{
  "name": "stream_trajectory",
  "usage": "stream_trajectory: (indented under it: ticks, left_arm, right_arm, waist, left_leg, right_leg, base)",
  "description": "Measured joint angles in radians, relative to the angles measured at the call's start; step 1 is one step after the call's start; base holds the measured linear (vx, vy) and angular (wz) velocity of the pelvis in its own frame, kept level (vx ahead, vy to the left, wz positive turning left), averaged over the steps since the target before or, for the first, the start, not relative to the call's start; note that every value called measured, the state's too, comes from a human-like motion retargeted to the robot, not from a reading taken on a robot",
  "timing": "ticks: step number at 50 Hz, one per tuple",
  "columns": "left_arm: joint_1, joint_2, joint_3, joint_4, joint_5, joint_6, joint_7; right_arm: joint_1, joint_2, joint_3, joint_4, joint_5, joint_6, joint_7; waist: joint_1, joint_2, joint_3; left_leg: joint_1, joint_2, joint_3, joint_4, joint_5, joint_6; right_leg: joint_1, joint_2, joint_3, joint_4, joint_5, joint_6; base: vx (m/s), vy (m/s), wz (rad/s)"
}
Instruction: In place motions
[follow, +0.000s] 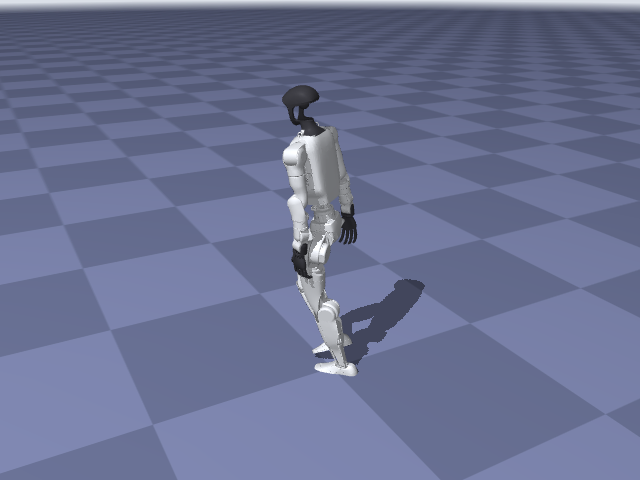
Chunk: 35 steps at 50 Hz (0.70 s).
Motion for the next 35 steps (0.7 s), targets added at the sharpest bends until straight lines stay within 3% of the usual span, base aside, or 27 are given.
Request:
stream_trajectory:
  ticks: [2,5,8,10,13,15,17,20,23,25,27,29,33,35]
  left_arm:
    - [-0.007,-0.019,-0.02,-0.025,-0.001,-0.007,-0.007]
    - [-0.015,-0.036,-0.039,-0.074,-0.002,-0.002,-0.046]
    - [-0.024,-0.042,-0.04,-0.118,0.013,0.031,-0.095]
    - [-0.03,-0.035,-0.036,-0.124,0.017,0.038,-0.11]
    - [0.002,-0.024,0.01,-0.107,0.033,0.051,-0.087]
    - [0.039,-0.026,0.056,-0.093,0.023,0.06,-0.054]
    - [0.062,-0.024,0.091,-0.071,-0.035,0.066,-0.033]
    - [0.078,-0.013,0.135,-0.04,-0.106,0.1,-0.043]
    - [0.085,-0.011,0.178,-0.037,-0.103,0.116,-0.034]
    - [0.104,-0.015,0.182,-0.048,-0.102,0.093,-0.005]
    - [0.118,-0.016,0.173,-0.05,-0.109,0.068,0.037]
    - [0.132,-0.016,0.178,-0.038,-0.112,0.062,0.074]
    - [0.17,-0.02,0.219,0.01,-0.099,0.071,0.078]
    - [0.188,-0.018,0.248,0.042,-0.079,0.08,0.056]
  right_arm:
    - [0.022,-0.007,-0.027,0.057,0.045,0.007,0.022]
    - [0.045,-0.011,-0.071,0.151,0.11,0.023,0.042]
    - [0.077,-0.015,-0.111,0.198,0.16,0.053,0.045]
    - [0.11,-0.016,-0.128,0.198,0.176,0.07,0.042]
    - [0.142,-0.02,-0.127,0.198,0.161,0.102,0.041]
    - [0.126,-0.022,-0.13,0.198,0.131,0.121,0.031]
    - [0.08,-0.019,-0.133,0.198,0.111,0.1,0.014]
    - [0.009,-0.024,-0.101,0.198,0.128,0.045,0.002]
    - [-0.06,-0.032,-0.067,0.161,0.146,0.026,-0.017]
    - [-0.102,-0.041,-0.056,0.138,0.134,0.018,-0.038]
    - [-0.157,-0.057,-0.041,0.129,0.118,0.014,-0.043]
    - [-0.212,-0.075,-0.008,0.126,0.108,0.016,-0.036]
    - [-0.283,-0.098,0.039,0.099,0.061,0.014,-0.044]
    - [-0.302,-0.1,0.046,0.076,0.035,0.009,-0.065]
  waist:
    - [-0.033,-0.025,0.001]
    - [-0.051,-0.075,0.006]
    - [-0.071,-0.078,0.018]
    - [-0.085,-0.083,0.012]
    - [-0.043,-0.095,-0.045]
    - [-0.023,-0.105,-0.08]
    - [-0.039,-0.115,-0.055]
    - [-0.053,-0.113,-0.029]
    - [-0.039,-0.122,-0.012]
    - [-0.005,-0.138,-0.014]
    - [-0.001,-0.142,-0.036]
    - [0.023,-0.134,-0.033]
    - [0.088,-0.091,-0.014]
    - [0.122,-0.059,-0.009]
  left_leg:
    - [0.041,-0.077,-0.031,-0.019,-0.007,0.042]
    - [0.111,-0.153,-0.051,-0.019,-0.041,0.073]
    - [0.187,-0.162,-0.068,-0.01,-0.066,0.084]
    - [0.23,-0.166,-0.078,0.006,-0.071,0.09]
    - [0.245,-0.183,-0.034,0.065,-0.015,0.116]
    - [0.212,-0.188,0.035,0.165,0.095,0.146]
    - [0.144,-0.141,0.133,0.387,0.234,0.176]
    - [0.04,-0.033,0.271,0.726,0.358,0.191]
    - [-0.032,0.081,0.401,0.906,0.219,0.191]
    - [-0.122,0.081,0.477,0.946,0.204,0.191]
    - [-0.251,0.033,0.504,0.878,0.225,0.166]
    - [-0.325,0.03,0.518,0.745,0.237,0.09]
    - [-0.393,0.016,0.451,0.294,0.283,-0.096]
    - [-0.414,0.022,0.338,0.066,0.285,-0.206]
  right_leg:
    - [0.004,-0.079,0.033,-0.191,0.003,-0.035]
    - [0.055,-0.156,0.09,-0.538,0.031,-0.168]
    - [0.125,-0.197,0.163,-0.775,0.038,-0.276]
    - [0.187,-0.24,0.165,-0.833,0.058,-0.196]
    - [0.221,-0.27,-0.006,-0.811,0.122,-0.219]
    - [0.223,-0.273,0.07,-0.79,0.148,-0.224]
    - [0.277,-0.28,0.163,-0.781,0.122,-0.211]
    - [0.378,-0.284,0.085,-0.794,0.08,-0.211]
    - [0.455,-0.29,0.053,-0.807,0.036,-0.21]
    - [0.48,-0.327,0.041,-0.807,0.017,-0.188]
    - [0.468,-0.359,0.011,-0.8,0.0,-0.161]
    - [0.492,-0.342,-0.007,-0.799,-0.024,-0.153]
    - [0.569,-0.262,0.0,-0.793,-0.069,-0.137]
    - [0.615,-0.214,0.01,-0.784,-0.093,-0.124]
  base:
    - [0.53,0.19,1.2]
    - [0.62,-0.11,0.79]
    - [0.71,-0.21,0.81]
    - [0.77,-0.29,0.65]
    - [0.76,-0.24,-0.34]
    - [0.91,-0.3,-0.49]
    - [0.78,-0.26,0.02]
    - [0.65,-0.18,0.23]
    - [0.57,-0.12,0.3]
    - [0.57,0.06,0.29]
    - [0.33,0.13,0.8]
    - [0.39,0.0,0.38]
    - [0.59,-0.02,-0.01]
    - [0.87,0.04,-0.16]
